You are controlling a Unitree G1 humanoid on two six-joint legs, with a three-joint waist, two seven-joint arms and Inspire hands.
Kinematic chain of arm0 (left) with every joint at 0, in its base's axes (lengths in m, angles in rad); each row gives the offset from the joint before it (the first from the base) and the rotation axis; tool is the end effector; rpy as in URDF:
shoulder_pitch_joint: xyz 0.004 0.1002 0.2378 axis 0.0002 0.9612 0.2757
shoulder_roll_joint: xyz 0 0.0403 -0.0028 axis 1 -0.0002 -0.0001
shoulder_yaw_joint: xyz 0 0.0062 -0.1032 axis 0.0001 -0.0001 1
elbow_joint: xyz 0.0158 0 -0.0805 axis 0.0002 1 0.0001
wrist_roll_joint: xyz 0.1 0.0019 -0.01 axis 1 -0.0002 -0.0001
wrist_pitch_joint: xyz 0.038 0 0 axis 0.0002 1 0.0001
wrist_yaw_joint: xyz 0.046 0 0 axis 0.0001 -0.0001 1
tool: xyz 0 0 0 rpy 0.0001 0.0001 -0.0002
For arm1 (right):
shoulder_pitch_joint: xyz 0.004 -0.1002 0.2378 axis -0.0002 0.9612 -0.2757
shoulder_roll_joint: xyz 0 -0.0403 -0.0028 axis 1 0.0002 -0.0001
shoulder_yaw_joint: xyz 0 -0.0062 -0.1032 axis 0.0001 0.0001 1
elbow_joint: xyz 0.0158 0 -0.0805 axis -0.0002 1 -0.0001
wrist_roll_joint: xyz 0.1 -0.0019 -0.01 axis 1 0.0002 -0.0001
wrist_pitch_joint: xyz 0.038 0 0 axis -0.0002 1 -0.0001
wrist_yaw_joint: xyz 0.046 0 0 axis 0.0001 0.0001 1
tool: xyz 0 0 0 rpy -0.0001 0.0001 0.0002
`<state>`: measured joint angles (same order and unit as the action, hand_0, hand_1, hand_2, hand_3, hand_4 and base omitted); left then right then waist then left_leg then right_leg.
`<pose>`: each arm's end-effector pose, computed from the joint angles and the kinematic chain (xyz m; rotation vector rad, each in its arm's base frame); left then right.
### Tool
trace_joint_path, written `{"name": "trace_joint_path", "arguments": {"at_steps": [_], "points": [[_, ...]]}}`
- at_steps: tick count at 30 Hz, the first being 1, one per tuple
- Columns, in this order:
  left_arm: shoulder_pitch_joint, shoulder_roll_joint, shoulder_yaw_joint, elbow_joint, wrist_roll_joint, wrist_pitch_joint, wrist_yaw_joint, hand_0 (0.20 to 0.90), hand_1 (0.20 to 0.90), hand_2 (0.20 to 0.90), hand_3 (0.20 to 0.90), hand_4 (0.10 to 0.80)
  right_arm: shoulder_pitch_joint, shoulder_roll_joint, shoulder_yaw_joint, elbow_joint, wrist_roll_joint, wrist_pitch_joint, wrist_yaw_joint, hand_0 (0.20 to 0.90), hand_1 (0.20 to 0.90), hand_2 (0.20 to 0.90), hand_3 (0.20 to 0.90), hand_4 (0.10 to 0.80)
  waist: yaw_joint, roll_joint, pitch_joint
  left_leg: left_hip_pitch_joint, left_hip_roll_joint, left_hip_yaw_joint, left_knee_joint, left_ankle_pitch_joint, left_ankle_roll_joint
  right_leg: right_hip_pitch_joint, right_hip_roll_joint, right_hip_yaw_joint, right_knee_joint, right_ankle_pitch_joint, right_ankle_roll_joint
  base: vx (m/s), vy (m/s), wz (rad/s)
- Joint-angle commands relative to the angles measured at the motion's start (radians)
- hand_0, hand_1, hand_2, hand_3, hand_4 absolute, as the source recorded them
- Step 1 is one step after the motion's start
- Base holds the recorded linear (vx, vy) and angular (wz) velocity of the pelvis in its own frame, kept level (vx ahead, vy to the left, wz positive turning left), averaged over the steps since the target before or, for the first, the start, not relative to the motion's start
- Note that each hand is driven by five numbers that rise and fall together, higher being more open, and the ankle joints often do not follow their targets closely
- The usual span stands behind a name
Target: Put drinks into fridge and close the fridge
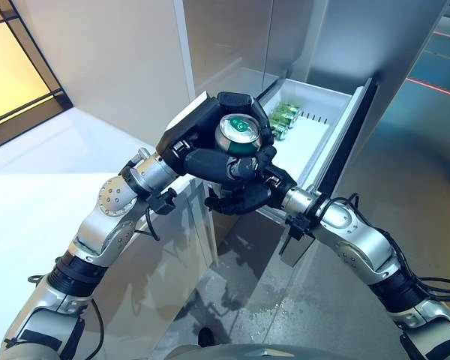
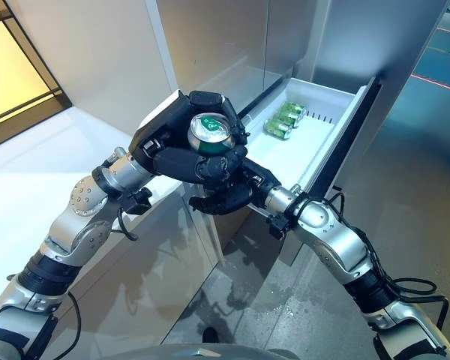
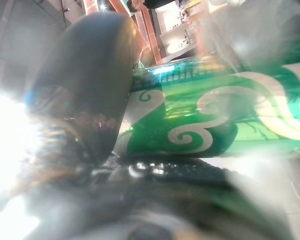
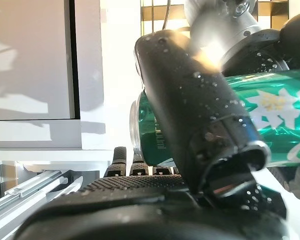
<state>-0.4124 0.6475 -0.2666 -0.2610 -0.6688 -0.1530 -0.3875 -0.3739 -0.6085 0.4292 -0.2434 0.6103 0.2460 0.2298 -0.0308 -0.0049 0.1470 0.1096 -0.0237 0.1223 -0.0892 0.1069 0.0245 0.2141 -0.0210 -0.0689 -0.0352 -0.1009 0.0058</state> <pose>0.2409 0.1697 0.1849 0.0928 -0.5893 -0.8683 0.2388 -0.1437 0.1343 -0.1172 -0.0517 0.8124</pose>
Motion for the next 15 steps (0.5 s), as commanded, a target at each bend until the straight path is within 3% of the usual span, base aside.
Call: {"name": "trace_joint_path", "arguments": {"at_steps": [1, 15], "points": [[-0.083, -0.052, 0.033, 0.000, -0.051, -0.077, -0.015, 0.300, 0.300, 0.300, 0.200, 0.100, -0.166, 0.059, -0.159, -0.061, 0.101, -0.113, -0.005, 0.900, 0.900, 0.900, 0.900, 0.800, 0.008, -0.013, -0.105, 0.076, -0.037, 0.013, 0.002, -0.164, 0.028, -0.074, -0.004, -0.050, -0.043, 0.112, 0.053, 0.000, 0.000, 0.00], [-0.076, -0.027, 0.016, 0.017, -0.073, -0.107, -0.020, 0.300, 0.300, 0.300, 0.200, 0.100, -0.131, 0.090, -0.109, 0.003, 0.437, 0.046, 0.026, 0.900, 0.900, 0.900, 0.900, 0.800, 0.019, -0.020, -0.105, 0.078, -0.036, 0.015, 0.002, -0.163, 0.028, -0.069, -0.011, -0.069, -0.043, 0.112, 0.057, 0.000, 0.000, 0.00]]}}
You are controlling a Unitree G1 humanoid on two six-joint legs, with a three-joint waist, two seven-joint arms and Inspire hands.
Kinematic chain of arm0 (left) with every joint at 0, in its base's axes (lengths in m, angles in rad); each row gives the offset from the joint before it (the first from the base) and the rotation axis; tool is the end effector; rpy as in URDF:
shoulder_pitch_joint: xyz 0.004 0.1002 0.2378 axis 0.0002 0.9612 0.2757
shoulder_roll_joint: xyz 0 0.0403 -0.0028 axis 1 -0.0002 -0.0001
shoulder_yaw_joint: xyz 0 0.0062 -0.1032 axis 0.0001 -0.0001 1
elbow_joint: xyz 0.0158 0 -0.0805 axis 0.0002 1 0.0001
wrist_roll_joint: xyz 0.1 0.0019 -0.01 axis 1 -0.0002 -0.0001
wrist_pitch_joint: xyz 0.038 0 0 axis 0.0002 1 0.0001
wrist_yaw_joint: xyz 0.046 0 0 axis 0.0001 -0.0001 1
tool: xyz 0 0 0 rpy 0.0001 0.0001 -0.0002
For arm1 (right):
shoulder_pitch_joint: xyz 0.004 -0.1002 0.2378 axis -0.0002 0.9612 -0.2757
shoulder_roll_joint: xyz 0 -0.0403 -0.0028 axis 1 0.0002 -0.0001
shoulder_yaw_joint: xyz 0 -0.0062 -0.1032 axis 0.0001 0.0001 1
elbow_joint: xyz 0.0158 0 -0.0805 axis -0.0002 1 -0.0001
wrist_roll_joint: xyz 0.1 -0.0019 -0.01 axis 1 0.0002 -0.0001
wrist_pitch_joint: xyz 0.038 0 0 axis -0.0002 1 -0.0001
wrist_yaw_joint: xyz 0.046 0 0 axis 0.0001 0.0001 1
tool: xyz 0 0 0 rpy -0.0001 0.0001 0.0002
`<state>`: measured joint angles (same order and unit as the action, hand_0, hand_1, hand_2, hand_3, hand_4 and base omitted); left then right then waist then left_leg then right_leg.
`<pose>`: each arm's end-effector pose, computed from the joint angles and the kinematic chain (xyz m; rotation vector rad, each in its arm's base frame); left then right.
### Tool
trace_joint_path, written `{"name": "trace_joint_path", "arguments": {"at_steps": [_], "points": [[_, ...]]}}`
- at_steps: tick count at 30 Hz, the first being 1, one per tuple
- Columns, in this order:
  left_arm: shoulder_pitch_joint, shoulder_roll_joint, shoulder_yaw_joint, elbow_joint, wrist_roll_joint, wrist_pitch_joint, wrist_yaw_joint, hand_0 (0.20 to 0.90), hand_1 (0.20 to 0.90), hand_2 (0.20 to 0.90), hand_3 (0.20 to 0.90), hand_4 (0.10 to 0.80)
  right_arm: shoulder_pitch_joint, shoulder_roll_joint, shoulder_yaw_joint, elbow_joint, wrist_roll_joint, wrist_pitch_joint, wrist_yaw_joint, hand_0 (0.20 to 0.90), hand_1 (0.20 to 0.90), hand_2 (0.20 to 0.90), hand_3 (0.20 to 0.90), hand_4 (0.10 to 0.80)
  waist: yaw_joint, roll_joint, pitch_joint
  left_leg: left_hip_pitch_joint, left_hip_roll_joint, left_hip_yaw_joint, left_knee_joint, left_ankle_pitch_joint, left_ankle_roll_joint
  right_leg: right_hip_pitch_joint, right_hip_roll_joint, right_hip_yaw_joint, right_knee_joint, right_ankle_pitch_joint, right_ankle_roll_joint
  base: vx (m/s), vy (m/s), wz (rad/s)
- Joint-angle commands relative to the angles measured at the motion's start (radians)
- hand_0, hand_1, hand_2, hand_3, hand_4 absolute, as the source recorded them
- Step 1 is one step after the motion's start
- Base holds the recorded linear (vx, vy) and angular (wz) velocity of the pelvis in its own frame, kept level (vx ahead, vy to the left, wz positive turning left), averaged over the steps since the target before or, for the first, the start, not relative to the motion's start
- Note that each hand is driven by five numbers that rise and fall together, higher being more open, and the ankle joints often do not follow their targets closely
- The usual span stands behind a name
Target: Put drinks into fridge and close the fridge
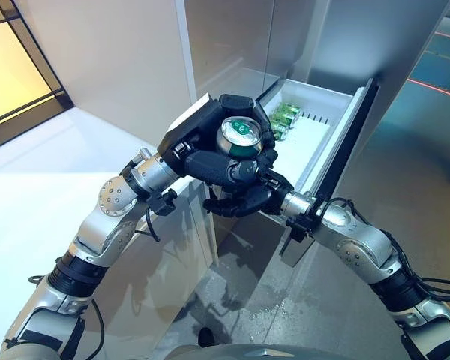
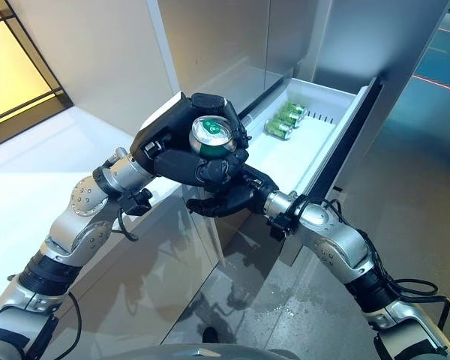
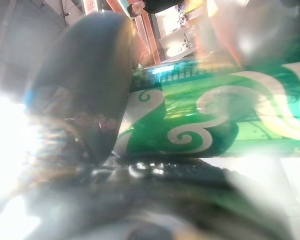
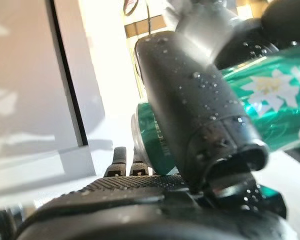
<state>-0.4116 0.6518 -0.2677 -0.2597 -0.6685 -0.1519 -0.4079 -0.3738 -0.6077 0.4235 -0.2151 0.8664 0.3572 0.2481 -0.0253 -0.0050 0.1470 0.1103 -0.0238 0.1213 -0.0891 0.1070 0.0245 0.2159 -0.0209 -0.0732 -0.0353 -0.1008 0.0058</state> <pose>0.2410 0.1703 0.1846 0.1030 -0.5842 -0.8875 0.2393 -0.1441 0.1261 0.1143 0.1253 0.8795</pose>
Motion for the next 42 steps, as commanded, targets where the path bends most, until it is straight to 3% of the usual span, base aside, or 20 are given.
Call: {"name": "trace_joint_path", "arguments": {"at_steps": [1, 5, 11, 18, 23, 28, 37, 42], "points": [[-0.075, -0.028, 0.016, 0.020, -0.079, -0.113, -0.001, 0.300, 0.300, 0.300, 0.200, 0.100, -0.124, 0.094, -0.100, -0.019, 0.255, -0.037, -0.002, 0.900, 0.900, 0.900, 0.900, 0.800, 0.015, -0.020, -0.106, 0.077, -0.036, 0.016, 0.002, -0.162, 0.027, -0.071, -0.012, -0.067, -0.043, 0.112, 0.057, 0.000, 0.000, 0.00], [-0.071, -0.012, 0.010, 0.022, -0.095, -0.123, -0.008, 0.300, 0.300, 0.300, 0.200, 0.100, -0.105, 0.105, -0.097, 0.006, 0.342, -0.007, -0.003, 0.900, 0.900, 0.900, 0.900, 0.800, 0.018, -0.022, -0.106, 0.079, -0.037, 0.013, 0.002, -0.163, 0.027, -0.068, -0.013, -0.072, -0.044, 0.111, 0.060, 0.000, 0.000, 0.00], [-0.076, 0.007, -0.005, 0.027, -0.107, -0.131, 0.005, 0.300, 0.300, 0.300, 0.200, 0.100, -0.112, 0.092, -0.080, 0.018, 0.278, -0.070, -0.018, 0.900, 0.900, 0.900, 0.900, 0.800, 0.020, -0.021, -0.110, 0.078, -0.036, 0.012, 0.002, -0.162, 0.027, -0.069, -0.014, -0.074, -0.046, 0.113, 0.061, 0.000, 0.000, 0.00], [-0.074, -0.007, 0.000, 0.021, -0.084, -0.111, 0.022, 0.300, 0.300, 0.300, 0.200, 0.100, -0.162, 0.056, -0.109, -0.013, -0.093, -0.282, -0.071, 0.900, 0.900, 0.900, 0.900, 0.800, 0.014, -0.015, -0.107, 0.079, -0.037, 0.014, 0.002, -0.163, 0.029, -0.069, -0.013, -0.067, -0.047, 0.114, 0.060, 0.000, 0.001, 0.00], [-0.070, -0.040, 0.023, 0.011, -0.056, -0.080, 0.020, 0.300, 0.300, 0.300, 0.200, 0.100, -0.198, 0.054, -0.142, -0.064, -0.265, -0.315, -0.095, 0.900, 0.900, 0.900, 0.900, 0.800, 0.013, -0.011, -0.103, 0.081, -0.038, 0.018, 0.002, -0.165, 0.030, -0.069, -0.013, -0.063, -0.047, 0.114, 0.060, -0.004, 0.010, -0.04], [-0.060, -0.064, 0.043, 0.001, -0.037, -0.059, 0.012, 0.300, 0.300, 0.300, 0.200, 0.100, -0.211, 0.050, -0.156, -0.095, -0.240, -0.281, -0.067, 0.900, 0.900, 0.900, 0.900, 0.800, 0.017, -0.011, -0.100, 0.083, -0.037, 0.029, 0.002, -0.166, 0.028, -0.067, -0.017, -0.077, -0.047, 0.115, 0.061, 0.000, 0.000, 0.00], [-0.062, -0.070, 0.046, 0.013, -0.036, -0.057, 0.003, 0.300, 0.300, 0.300, 0.200, 0.100, -0.202, 0.074, -0.155, -0.066, -0.020, -0.199, -0.028, 0.900, 0.900, 0.900, 0.900, 0.800, 0.024, -0.018, -0.107, 0.083, -0.034, 0.045, 0.002, -0.165, 0.022, -0.068, -0.024, -0.100, -0.050, 0.117, 0.067, -0.004, -0.008, -0.03], [-0.064, -0.065, 0.032, 0.025, -0.052, -0.080, -0.006, 0.300, 0.300, 0.300, 0.200, 0.100, -0.171, 0.085, -0.138, -0.036, 0.128, -0.074, 0.005, 0.900, 0.900, 0.900, 0.900, 0.800, 0.019, -0.021, -0.111, 0.080, -0.032, 0.041, 0.002, -0.162, 0.021, -0.070, -0.020, -0.092, -0.050, 0.116, 0.066, 0.000, 0.000, 0.00]]}}
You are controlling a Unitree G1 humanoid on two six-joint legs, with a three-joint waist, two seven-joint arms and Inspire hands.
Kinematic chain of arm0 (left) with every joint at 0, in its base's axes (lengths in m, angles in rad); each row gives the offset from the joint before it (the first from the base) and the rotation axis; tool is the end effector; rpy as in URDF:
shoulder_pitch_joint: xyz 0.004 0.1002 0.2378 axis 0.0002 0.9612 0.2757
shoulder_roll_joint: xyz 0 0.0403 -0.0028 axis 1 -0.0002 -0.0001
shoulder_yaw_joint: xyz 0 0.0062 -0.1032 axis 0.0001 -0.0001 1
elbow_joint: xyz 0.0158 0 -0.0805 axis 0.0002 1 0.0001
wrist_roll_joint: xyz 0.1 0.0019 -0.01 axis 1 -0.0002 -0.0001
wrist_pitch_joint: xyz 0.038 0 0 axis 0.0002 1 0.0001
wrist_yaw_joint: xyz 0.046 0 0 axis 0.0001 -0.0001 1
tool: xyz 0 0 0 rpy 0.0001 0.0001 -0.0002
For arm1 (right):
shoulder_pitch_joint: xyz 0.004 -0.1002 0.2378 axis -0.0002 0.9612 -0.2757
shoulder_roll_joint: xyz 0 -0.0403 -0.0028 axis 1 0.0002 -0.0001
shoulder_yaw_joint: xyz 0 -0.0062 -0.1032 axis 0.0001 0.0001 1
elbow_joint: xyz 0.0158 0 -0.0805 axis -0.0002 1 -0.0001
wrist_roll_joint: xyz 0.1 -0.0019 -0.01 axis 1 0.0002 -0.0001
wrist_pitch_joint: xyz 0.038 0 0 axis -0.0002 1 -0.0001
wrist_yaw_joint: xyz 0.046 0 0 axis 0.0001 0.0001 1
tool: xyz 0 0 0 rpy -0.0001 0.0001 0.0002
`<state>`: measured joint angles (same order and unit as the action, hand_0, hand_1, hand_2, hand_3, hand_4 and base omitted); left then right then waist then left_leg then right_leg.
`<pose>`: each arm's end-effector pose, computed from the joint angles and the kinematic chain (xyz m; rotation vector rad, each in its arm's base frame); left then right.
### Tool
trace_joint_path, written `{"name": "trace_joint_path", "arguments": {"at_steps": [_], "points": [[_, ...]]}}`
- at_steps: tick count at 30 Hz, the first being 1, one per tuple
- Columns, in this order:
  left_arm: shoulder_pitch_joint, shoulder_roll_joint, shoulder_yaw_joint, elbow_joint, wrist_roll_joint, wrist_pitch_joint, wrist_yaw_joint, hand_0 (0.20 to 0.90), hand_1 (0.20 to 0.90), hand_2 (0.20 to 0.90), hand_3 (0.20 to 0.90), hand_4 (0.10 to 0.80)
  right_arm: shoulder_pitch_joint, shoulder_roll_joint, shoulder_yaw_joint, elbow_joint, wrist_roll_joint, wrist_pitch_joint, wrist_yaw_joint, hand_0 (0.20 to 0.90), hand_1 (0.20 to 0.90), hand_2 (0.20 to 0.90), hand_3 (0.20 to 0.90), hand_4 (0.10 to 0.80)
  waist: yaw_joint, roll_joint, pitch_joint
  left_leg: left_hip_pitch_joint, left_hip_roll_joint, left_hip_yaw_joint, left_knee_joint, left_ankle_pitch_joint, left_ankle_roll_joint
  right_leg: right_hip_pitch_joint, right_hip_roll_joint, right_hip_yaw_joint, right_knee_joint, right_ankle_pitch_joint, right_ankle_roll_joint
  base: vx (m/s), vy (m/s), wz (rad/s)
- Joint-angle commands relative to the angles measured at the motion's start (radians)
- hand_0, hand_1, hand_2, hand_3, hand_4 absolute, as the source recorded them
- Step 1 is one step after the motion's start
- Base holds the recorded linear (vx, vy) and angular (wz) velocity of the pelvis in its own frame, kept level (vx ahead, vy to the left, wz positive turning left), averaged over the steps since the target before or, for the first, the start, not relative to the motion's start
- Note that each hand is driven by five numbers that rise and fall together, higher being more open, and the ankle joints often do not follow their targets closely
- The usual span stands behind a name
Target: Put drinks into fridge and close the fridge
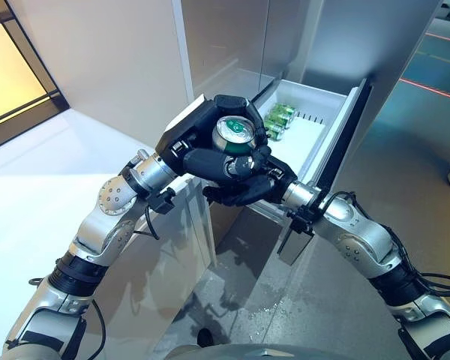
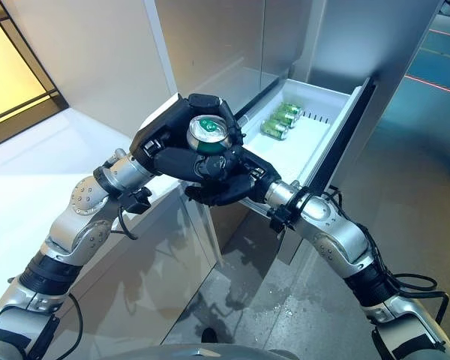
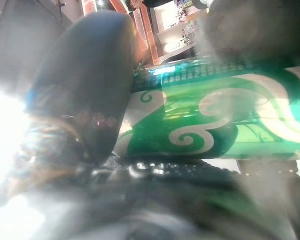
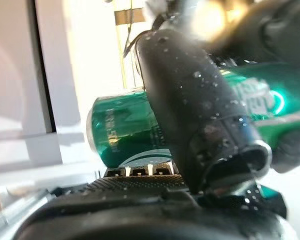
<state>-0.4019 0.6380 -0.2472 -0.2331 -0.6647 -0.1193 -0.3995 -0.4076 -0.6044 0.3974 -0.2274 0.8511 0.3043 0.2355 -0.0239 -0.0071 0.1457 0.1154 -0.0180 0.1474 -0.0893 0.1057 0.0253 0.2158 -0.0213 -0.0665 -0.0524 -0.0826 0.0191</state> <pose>0.2441 0.1743 0.1797 0.0895 -0.5379 -0.8459 0.2440 -0.1441 0.1411 0.0999 0.0111 0.8620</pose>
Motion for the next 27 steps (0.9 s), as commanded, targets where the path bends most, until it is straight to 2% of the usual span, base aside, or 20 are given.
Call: {"name": "trace_joint_path", "arguments": {"at_steps": [1, 4, 15, 21, 27], "points": [[-0.074, -0.051, 0.007, -0.001, -0.059, -0.119, -0.016, 0.300, 0.300, 0.300, 0.200, 0.100, -0.130, 0.081, -0.105, -0.016, 0.157, -0.010, 0.031, 0.900, 0.900, 0.900, 0.900, 0.800, 0.017, -0.020, -0.110, 0.074, -0.038, 0.014, 0.002, -0.160, 0.019, -0.070, -0.019, -0.098, -0.033, 0.098, 0.052, 0.000, 0.000, 0.00], [-0.076, -0.048, -0.010, -0.007, -0.075, -0.133, -0.014, 0.300, 0.300, 0.300, 0.200, 0.100, -0.106, 0.086, -0.074, -0.005, 0.210, 0.033, 0.050, 0.900, 0.900, 0.900, 0.900, 0.800, 0.016, -0.020, -0.112, 0.073, -0.038, 0.009, 0.002, -0.159, 0.019, -0.070, -0.017, -0.094, -0.034, 0.098, 0.051, 0.000, 0.000, 0.00], [-0.094, -0.057, -0.069, -0.009, -0.150, -0.135, -0.046, 0.300, 0.300, 0.300, 0.200, 0.100, -0.131, 0.108, 0.000, 0.012, 0.173, -0.003, 0.045, 0.900, 0.900, 0.900, 0.900, 0.800, 0.015, -0.018, -0.109, 0.073, -0.041, -0.010, 0.002, -0.158, 0.023, -0.069, -0.012, -0.072, -0.035, 0.099, 0.049, 0.000, 0.000, 0.00], [-0.091, -0.095, -0.074, -0.047, -0.215, -0.126, -0.036, 0.300, 0.300, 0.300, 0.200, 0.100, -0.122, 0.132, 0.015, 0.020, 0.150, -0.004, 0.009, 0.900, 0.900, 0.900, 0.900, 0.800, 0.012, -0.017, -0.106, 0.073, -0.043, -0.023, 0.002, -0.156, 0.026, -0.069, -0.008, -0.057, -0.029, 0.096, 0.046, 0.000, 0.000, 0.00], [-0.095, -0.107, -0.083, -0.065, -0.205, -0.121, -0.022, 0.300, 0.300, 0.300, 0.200, 0.100, -0.115, 0.150, 0.024, 0.021, 0.165, -0.016, -0.014, 0.900, 0.900, 0.900, 0.900, 0.800, 0.014, -0.017, -0.103, 0.076, -0.045, -0.025, 0.002, -0.155, 0.029, -0.066, -0.009, -0.063, -0.027, 0.095, 0.044, 0.000, 0.000, 0.00]]}}
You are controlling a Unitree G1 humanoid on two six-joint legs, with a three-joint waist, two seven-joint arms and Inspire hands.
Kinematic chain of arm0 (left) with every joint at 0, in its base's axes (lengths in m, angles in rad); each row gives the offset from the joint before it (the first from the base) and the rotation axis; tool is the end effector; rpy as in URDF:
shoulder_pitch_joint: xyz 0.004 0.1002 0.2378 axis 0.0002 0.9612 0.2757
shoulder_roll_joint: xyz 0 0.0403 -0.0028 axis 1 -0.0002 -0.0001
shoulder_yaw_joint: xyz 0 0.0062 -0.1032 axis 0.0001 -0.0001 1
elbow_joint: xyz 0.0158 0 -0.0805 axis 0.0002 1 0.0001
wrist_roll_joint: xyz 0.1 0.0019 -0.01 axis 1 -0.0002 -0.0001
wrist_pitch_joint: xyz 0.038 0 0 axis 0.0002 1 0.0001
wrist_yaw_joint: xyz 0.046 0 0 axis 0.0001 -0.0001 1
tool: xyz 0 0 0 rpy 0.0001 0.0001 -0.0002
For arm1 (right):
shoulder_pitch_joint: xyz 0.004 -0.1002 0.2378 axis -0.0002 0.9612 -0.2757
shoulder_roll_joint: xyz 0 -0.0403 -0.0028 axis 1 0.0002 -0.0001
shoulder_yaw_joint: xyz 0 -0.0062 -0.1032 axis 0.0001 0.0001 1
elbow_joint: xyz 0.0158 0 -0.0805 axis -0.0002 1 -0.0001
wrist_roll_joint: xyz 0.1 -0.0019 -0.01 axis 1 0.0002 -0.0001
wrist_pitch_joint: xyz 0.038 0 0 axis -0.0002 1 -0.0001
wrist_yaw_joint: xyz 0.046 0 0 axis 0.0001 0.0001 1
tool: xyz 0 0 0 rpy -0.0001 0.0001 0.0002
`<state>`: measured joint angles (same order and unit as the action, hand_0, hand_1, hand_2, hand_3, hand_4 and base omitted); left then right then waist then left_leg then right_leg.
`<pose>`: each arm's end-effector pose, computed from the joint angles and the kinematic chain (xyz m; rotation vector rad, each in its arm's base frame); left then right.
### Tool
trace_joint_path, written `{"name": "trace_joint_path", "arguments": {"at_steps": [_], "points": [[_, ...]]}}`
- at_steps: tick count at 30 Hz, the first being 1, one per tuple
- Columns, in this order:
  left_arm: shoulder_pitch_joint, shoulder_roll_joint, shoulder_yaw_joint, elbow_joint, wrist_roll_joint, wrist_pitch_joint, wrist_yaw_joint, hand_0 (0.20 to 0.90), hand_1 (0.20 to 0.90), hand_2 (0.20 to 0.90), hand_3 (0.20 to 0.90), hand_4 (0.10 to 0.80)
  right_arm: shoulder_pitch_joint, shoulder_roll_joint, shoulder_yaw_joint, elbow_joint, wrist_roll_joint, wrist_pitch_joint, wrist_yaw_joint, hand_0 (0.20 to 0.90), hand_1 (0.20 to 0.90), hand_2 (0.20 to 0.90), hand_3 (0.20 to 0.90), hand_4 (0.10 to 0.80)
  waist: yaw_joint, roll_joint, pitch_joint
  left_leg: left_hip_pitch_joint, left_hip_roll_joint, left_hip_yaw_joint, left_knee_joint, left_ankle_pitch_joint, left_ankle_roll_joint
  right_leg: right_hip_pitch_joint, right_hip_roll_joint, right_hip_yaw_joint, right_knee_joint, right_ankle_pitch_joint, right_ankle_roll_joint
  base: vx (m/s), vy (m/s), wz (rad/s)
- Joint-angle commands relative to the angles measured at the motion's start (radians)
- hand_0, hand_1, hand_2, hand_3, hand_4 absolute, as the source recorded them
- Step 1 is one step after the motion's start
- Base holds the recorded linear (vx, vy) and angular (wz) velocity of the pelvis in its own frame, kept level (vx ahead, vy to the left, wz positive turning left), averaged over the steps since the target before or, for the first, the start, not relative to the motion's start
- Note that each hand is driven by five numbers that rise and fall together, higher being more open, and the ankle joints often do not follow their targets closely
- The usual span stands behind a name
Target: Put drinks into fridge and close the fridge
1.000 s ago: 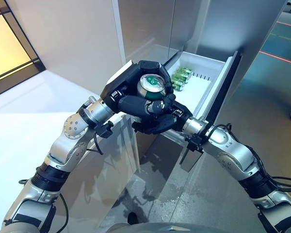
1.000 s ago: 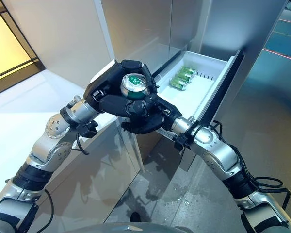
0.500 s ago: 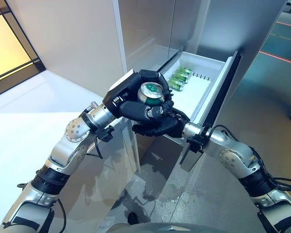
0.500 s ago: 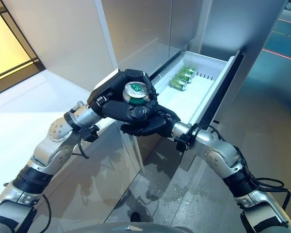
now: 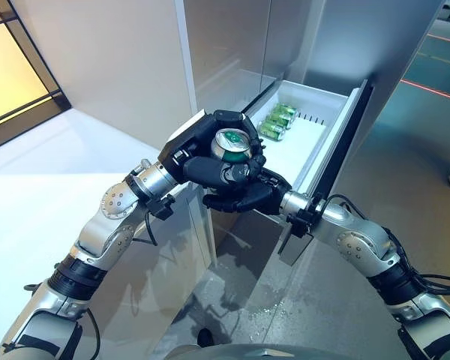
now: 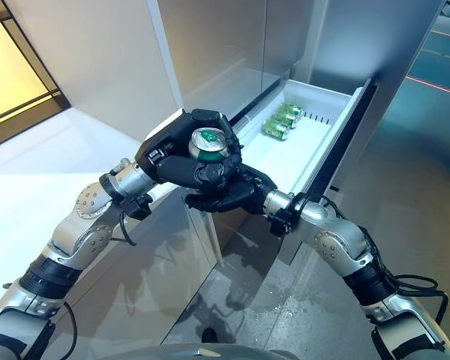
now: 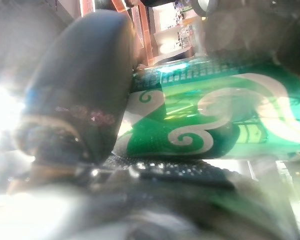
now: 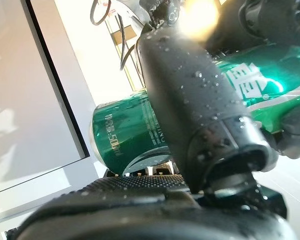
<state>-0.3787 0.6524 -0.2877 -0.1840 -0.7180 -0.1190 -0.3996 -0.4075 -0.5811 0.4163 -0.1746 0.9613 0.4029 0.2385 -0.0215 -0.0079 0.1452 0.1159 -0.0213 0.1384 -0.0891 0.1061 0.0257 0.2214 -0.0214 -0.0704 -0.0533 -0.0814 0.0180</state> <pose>0.2462 0.1768 0.1639 0.0339 -0.4449 -0.8471 0.2453 -0.1402 0.1268 0.2103 0.1756 0.8904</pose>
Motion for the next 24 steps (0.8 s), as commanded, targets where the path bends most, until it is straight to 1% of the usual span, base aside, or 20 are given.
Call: {"name": "trace_joint_path", "arguments": {"at_steps": [1, 2, 3, 9, 13, 24], "points": [[-0.117, -0.122, -0.042, -0.116, -0.153, -0.120, -0.022, 0.300, 0.300, 0.300, 0.200, 0.100, -0.115, 0.130, 0.006, -0.033, 0.058, -0.117, -0.020, 0.686, 0.686, 0.686, 0.650, 0.550, 0.012, -0.016, -0.102, 0.076, -0.042, -0.016, 0.002, -0.156, 0.029, -0.071, -0.009, -0.059, -0.026, 0.093, 0.045, 0.000, 0.000, 0.00], [-0.116, -0.123, -0.043, -0.116, -0.151, -0.122, -0.021, 0.300, 0.300, 0.300, 0.200, 0.100, -0.114, 0.133, 0.009, -0.033, 0.061, -0.121, -0.023, 0.582, 0.582, 0.582, 0.529, 0.429, 0.012, -0.015, -0.102, 0.077, -0.042, -0.016, 0.002, -0.156, 0.029, -0.071, -0.009, -0.059, -0.026, 0.093, 0.045, 0.034, 0.014, 0.01], [-0.114, -0.129, -0.044, -0.115, -0.153, -0.124, -0.021, 0.300, 0.300, 0.300, 0.200, 0.100, -0.112, 0.142, 0.011, -0.030, 0.068, -0.135, -0.031, 0.300, 0.300, 0.300, 0.200, 0.100, 0.012, -0.014, -0.101, 0.079, -0.043, -0.014, 0.002, -0.156, 0.030, -0.070, -0.010, -0.060, -0.025, 0.093, 0.045, 0.033, 0.014, 0.01], [-0.110, -0.149, -0.043, -0.119, -0.138, -0.117, -0.021, 0.300, 0.300, 0.300, 0.200, 0.100, -0.101, 0.180, 0.004, -0.025, 0.059, -0.170, -0.065, 0.300, 0.300, 0.300, 0.200, 0.100, 0.015, -0.011, -0.098, 0.081, -0.046, -0.014, 0.002, -0.159, 0.034, -0.067, -0.012, -0.060, -0.024, 0.090, 0.045, 0.006, 0.002, 0.00], [-0.104, -0.151, -0.048, -0.122, -0.125, -0.117, -0.027, 0.300, 0.300, 0.300, 0.200, 0.100, -0.092, 0.187, 0.002, -0.024, 0.056, -0.179, -0.079, 0.300, 0.300, 0.300, 0.200, 0.100, 0.015, -0.009, -0.098, 0.081, -0.047, -0.013, 0.002, -0.159, 0.036, -0.067, -0.012, -0.062, -0.024, 0.089, 0.045, 0.000, 0.000, 0.00], [-0.110, -0.138, -0.059, -0.112, -0.070, -0.124, -0.030, 0.300, 0.300, 0.300, 0.200, 0.100, -0.096, 0.176, -0.014, -0.023, 0.018, -0.215, -0.119, 0.300, 0.300, 0.300, 0.200, 0.100, 0.008, -0.007, -0.098, 0.081, -0.044, -0.018, 0.002, -0.157, 0.035, -0.066, -0.002, -0.050, -0.024, 0.088, 0.039, 0.000, 0.000, 0.00]]}}
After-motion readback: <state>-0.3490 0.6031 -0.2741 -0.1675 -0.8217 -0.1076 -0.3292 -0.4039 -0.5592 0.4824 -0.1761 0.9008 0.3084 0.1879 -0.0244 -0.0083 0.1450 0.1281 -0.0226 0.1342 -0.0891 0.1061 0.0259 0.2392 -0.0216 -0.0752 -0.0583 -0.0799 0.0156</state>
